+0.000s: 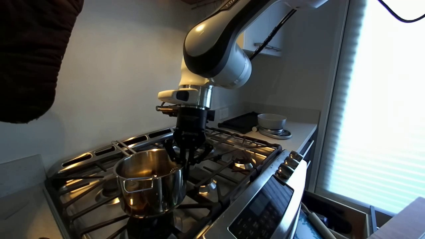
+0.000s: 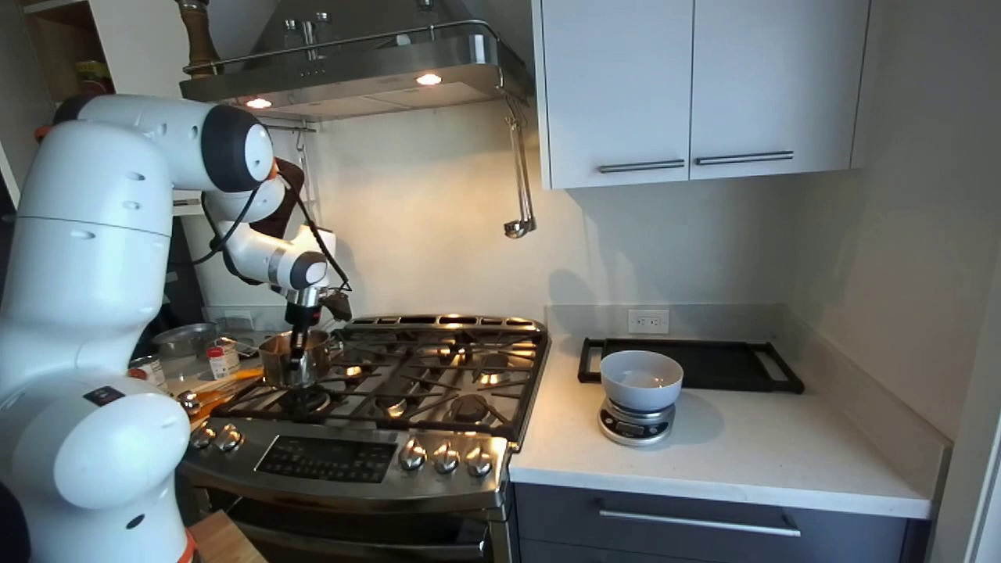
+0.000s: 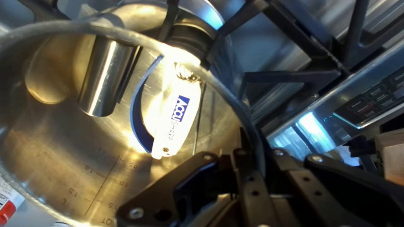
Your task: Put the pot on the left back plate
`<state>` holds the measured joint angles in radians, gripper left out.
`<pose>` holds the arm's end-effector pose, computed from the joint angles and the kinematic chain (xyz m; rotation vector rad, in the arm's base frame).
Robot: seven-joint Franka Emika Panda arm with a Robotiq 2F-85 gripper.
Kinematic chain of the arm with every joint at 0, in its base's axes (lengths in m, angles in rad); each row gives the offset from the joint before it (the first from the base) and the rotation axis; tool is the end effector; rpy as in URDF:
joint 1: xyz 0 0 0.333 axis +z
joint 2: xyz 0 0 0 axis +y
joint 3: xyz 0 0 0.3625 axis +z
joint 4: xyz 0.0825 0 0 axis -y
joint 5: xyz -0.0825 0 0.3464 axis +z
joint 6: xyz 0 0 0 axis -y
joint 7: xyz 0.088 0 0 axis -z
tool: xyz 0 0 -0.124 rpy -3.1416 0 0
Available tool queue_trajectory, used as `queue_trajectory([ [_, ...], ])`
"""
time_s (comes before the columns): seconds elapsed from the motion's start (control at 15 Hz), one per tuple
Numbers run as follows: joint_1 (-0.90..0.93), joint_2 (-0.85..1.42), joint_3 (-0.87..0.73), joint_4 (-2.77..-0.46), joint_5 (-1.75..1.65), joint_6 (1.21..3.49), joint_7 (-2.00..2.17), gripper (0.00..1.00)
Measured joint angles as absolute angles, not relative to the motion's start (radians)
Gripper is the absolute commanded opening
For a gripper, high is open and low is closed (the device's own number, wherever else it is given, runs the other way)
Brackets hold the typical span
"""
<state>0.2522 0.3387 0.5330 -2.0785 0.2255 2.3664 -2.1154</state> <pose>0.4117 0.3969 0.3409 -0.6088 -2.7967 -0.2724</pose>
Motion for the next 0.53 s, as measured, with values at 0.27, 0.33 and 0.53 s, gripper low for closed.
queue_trajectory([
  [0.27,0.276,0.358,0.517,-2.051,0.191,2.368,-2.107,0.01],
  [0.33,0.28,0.362,0.516,-2.043,0.185,2.368,-2.106,0.01],
  [0.53,0.292,0.377,0.516,-2.025,0.171,2.368,-2.106,0.01],
])
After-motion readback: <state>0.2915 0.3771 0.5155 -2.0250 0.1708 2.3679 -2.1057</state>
